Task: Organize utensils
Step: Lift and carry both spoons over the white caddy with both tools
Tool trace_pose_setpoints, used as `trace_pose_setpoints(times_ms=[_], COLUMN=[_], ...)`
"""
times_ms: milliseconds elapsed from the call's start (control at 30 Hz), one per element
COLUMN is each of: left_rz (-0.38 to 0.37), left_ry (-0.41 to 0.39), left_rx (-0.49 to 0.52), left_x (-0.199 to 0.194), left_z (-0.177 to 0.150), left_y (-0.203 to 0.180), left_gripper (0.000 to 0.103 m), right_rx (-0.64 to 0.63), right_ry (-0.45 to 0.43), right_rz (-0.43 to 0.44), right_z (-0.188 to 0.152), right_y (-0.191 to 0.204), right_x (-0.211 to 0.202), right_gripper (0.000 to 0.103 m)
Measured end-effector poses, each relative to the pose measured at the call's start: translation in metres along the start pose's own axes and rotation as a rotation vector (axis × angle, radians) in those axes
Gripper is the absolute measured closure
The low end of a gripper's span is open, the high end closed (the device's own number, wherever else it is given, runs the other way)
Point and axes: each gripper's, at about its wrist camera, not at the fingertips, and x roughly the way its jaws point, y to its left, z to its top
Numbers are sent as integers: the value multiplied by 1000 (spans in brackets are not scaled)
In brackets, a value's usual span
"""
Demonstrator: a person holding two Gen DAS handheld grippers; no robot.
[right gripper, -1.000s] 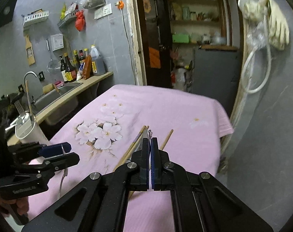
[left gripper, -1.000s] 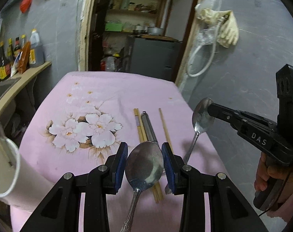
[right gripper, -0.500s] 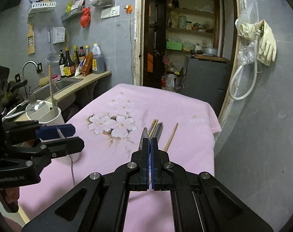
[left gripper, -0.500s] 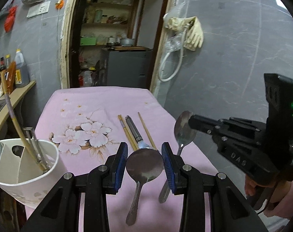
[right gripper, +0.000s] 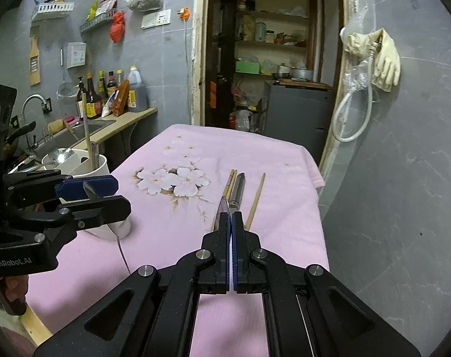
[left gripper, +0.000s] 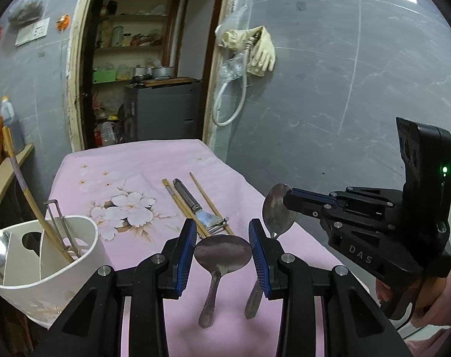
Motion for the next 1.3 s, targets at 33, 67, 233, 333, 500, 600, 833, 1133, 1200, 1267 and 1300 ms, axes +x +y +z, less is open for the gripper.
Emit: trace_pose_setpoints(times_ms=[33, 67, 233, 333, 500, 600, 833, 1133, 1200, 1267, 1300], left_rz=[-3, -1, 16, 34, 60, 71, 110, 198, 237, 274, 291], left_ry=[0, -1, -3, -20, -58, -85, -160, -265, -283, -291, -293], left_rx=[7, 15, 29, 36, -2, -38, -139, -213, -214, -217, -222], left_x=[0, -1, -4, -12, -30, -45, -91, -155, -167, -173, -175], left_z=[0, 0, 0, 1, 14, 24, 49, 73, 74, 74, 72], left_y=[-1, -1, -3, -3, 6, 15, 46, 91, 101, 110, 115], left_gripper=[68, 68, 69, 69, 69, 69, 69, 69, 69, 69, 69], right_rx=[2, 2, 16, 16, 8, -3, -64, -140, -158, -171, -179], right_ry=[-3, -3, -35, -54, -109, -158, -290, -409, -419, -422, -422], right_rz=[-5, -5, -39, -46, -43, -28, 26, 117, 134, 142, 146], right_z=[0, 0, 5, 9, 25, 41, 84, 130, 135, 136, 137], right_y=[0, 0, 4, 9, 18, 27, 63, 120, 135, 144, 149], right_x=[-1, -1, -15, -20, -31, -38, -55, -55, -51, -46, -43], right_gripper=[102, 102, 102, 102, 102, 102, 102, 102, 102, 102, 102])
